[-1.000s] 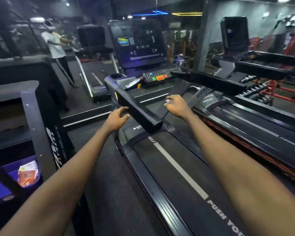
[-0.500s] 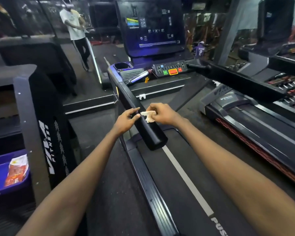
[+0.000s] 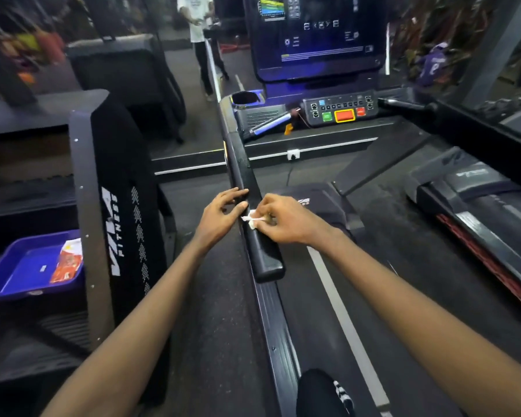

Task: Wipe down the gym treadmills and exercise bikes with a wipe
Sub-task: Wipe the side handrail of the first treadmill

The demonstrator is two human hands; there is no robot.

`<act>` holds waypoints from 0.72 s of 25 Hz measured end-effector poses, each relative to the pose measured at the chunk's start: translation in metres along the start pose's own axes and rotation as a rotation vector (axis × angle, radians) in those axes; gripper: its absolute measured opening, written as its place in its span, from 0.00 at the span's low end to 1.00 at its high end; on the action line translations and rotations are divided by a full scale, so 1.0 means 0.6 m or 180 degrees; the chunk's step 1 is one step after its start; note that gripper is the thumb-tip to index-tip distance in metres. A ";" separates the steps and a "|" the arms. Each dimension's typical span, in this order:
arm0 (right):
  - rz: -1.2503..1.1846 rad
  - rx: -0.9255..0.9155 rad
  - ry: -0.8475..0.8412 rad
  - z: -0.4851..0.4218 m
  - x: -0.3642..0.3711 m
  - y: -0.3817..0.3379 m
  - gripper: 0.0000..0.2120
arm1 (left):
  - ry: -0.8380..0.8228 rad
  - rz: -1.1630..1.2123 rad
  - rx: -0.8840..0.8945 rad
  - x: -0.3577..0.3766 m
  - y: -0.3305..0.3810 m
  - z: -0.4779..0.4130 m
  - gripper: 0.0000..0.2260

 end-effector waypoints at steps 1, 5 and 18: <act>0.0026 -0.0200 -0.0064 0.008 0.004 -0.001 0.10 | 0.0006 -0.0027 -0.0098 0.003 0.000 0.001 0.15; -0.0062 -0.0601 -0.0462 0.036 0.017 -0.005 0.10 | -0.0232 0.0089 -0.0789 0.015 0.014 0.018 0.19; -0.0451 -0.0157 -0.0985 -0.004 0.012 0.032 0.10 | -0.0447 0.0675 -0.2422 0.033 0.119 0.163 0.23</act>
Point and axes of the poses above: each hand's wrist, its own z-axis away from the middle knuckle, its own x-axis out of the palm, y = z × x, the point moved 8 cm from there along -z, towards the middle knuckle, and after that the axes turned 9 degrees about -y, right-handed, at the moved point
